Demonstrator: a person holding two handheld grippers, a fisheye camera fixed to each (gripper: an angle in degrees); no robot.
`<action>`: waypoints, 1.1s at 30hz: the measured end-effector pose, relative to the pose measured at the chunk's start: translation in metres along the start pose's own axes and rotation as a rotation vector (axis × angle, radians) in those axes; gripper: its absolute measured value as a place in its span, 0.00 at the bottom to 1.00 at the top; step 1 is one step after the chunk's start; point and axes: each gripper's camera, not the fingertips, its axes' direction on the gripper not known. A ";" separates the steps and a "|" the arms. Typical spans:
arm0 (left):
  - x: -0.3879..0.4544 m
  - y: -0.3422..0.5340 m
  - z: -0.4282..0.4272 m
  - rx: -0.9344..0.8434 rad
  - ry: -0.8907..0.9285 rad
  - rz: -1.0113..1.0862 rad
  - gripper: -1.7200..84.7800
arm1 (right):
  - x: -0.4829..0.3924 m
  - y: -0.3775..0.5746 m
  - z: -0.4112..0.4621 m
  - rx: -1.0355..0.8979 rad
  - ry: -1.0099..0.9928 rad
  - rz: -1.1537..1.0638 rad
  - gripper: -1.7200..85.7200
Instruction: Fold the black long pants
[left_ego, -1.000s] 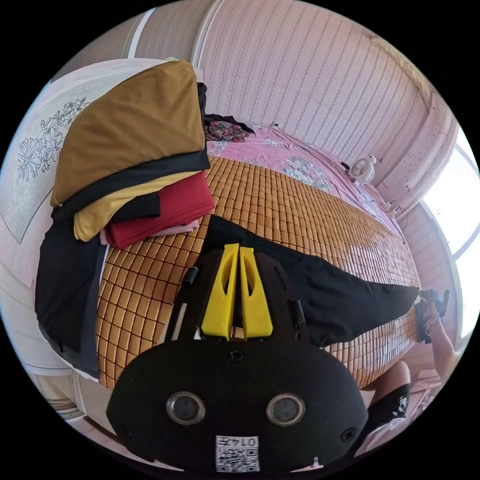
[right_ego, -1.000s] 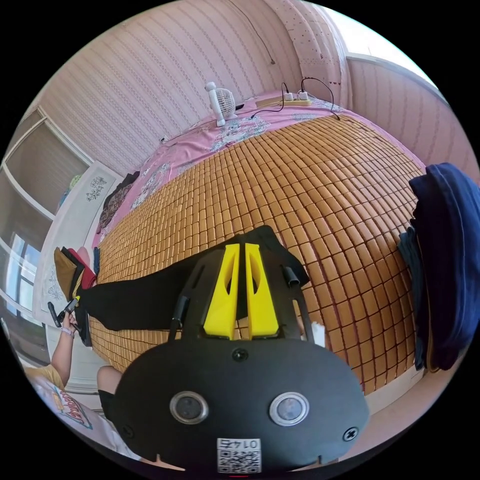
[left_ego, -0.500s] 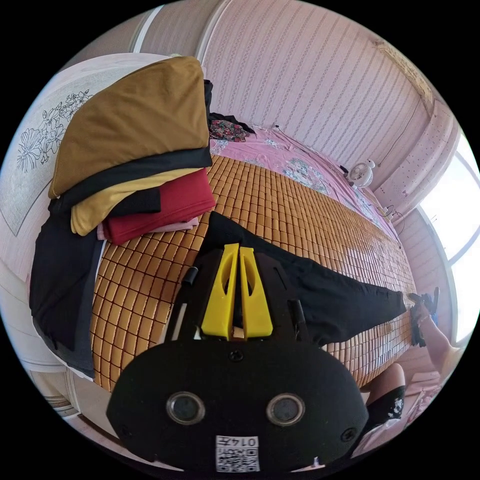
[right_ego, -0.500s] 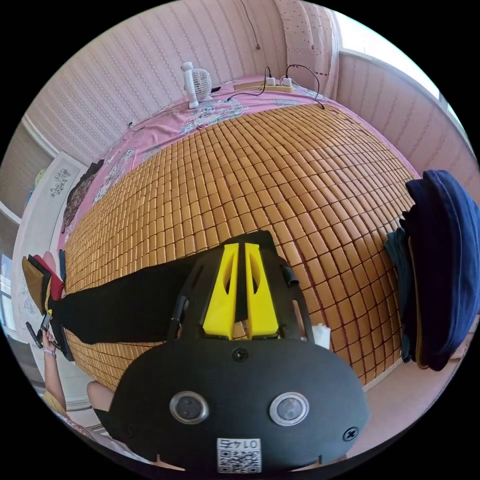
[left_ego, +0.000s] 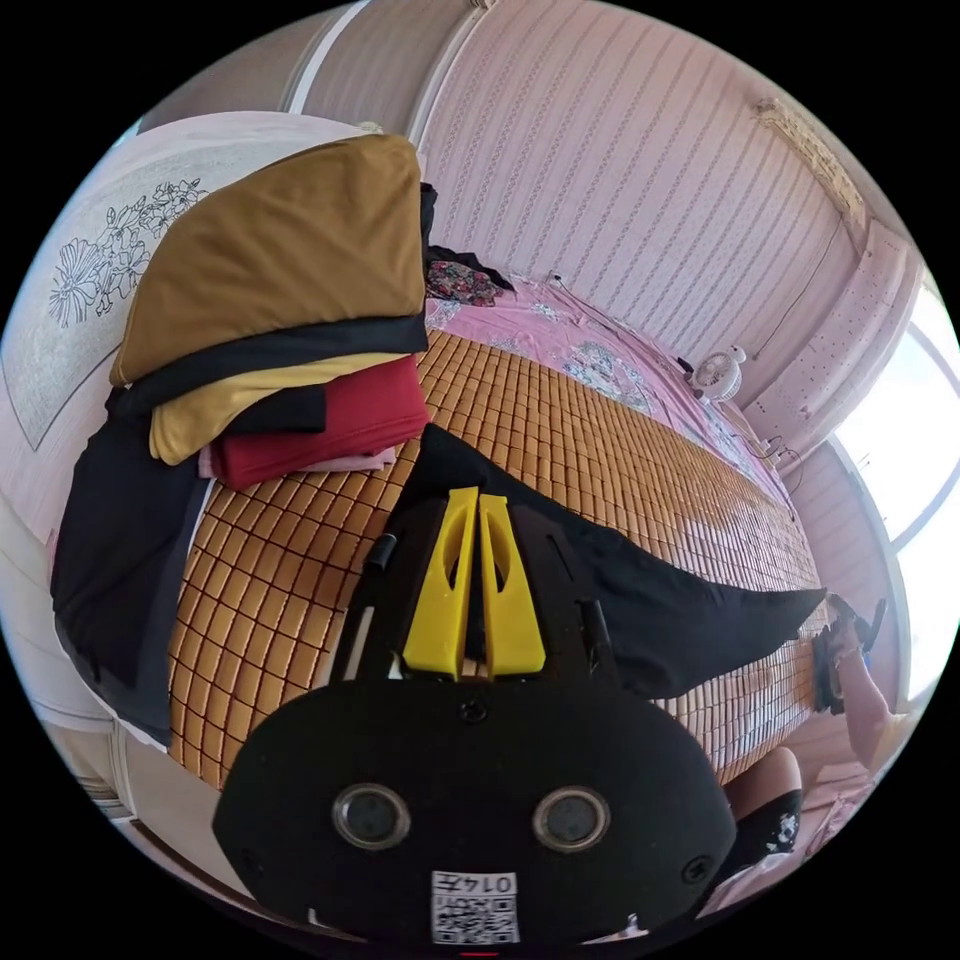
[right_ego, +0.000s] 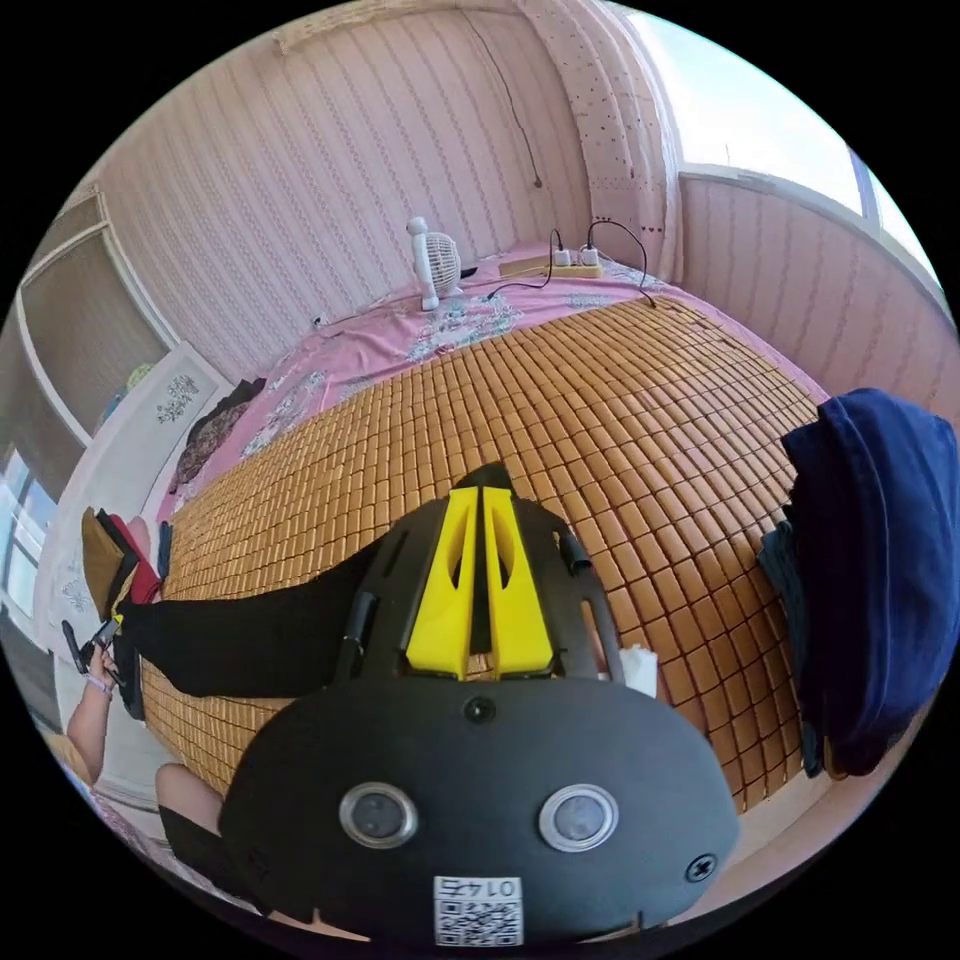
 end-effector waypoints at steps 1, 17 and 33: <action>0.000 -0.001 -0.009 0.014 0.019 0.003 0.01 | 0.001 0.003 -0.022 0.042 -0.044 -0.008 0.01; -0.092 0.210 -0.108 -0.121 -0.073 -0.077 0.01 | 0.118 0.233 -0.147 -0.019 0.007 0.293 0.04; 0.031 0.158 -0.012 -0.416 -0.104 0.189 0.01 | 0.049 0.181 -0.063 -0.307 0.182 0.109 0.05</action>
